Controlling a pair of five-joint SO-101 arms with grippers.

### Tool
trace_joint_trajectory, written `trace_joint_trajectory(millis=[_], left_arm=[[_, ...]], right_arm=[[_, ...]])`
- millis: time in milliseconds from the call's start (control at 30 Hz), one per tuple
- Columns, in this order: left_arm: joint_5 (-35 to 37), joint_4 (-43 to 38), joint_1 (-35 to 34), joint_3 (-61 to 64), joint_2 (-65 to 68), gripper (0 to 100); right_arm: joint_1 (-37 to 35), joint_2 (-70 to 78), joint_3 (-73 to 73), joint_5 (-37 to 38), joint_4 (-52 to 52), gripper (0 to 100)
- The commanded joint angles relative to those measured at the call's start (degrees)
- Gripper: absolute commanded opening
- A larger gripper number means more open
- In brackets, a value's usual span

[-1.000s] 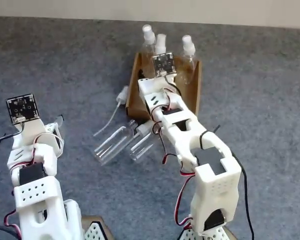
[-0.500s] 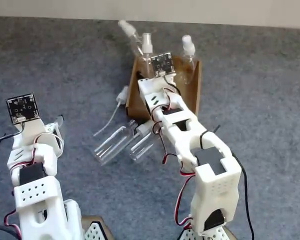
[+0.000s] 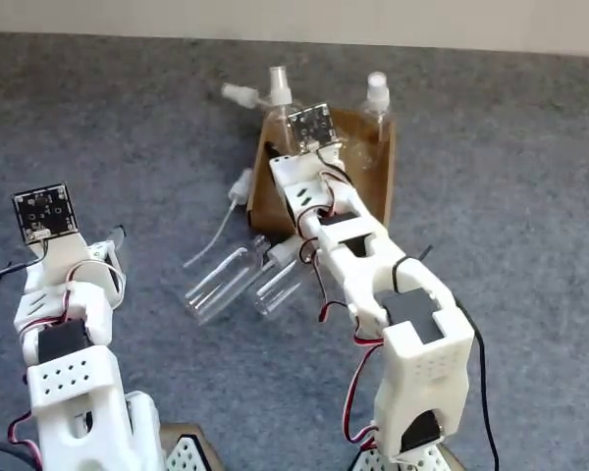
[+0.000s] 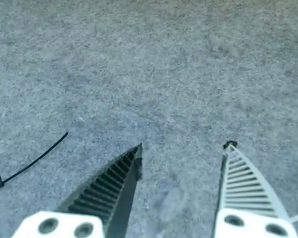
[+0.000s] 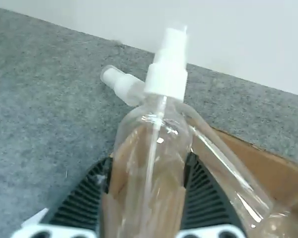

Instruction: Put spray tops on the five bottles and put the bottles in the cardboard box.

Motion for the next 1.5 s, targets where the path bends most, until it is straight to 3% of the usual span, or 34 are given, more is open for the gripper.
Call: trace_joint_trajectory(millis=[0,300,567,800,967,1167,1467], left_arm=[[-0.4,-1.8,1.0,-0.5,-0.6,23],[-0.4,-1.8,1.0,-0.5,-0.6,23],[-0.4,-1.8,1.0,-0.4,-0.2,23],[-0.5,-1.8,1.5,-0.8,-0.1,23],[-5.4,-1.4,8.2,-5.1,0.0,23],[-6.6,-1.0,16.4,-18.9,5.5,23],[-2.7,10.8,26.8,-56.3,39.1,23]], right_arm=[[-0.2,-7.1,2.3,0.8,-2.2,0.3],[-0.7,-21.3,20.2,0.8,-13.9,0.3],[-0.6,-17.3,29.1,0.7,-29.4,0.3],[-0.8,-13.3,29.0,1.0,-30.4,0.3],[-2.4,-18.9,29.2,1.0,-30.1,0.3],[-5.9,-30.3,37.0,1.1,-27.9,0.3],[-6.1,-39.4,44.3,1.1,-27.8,0.3]])
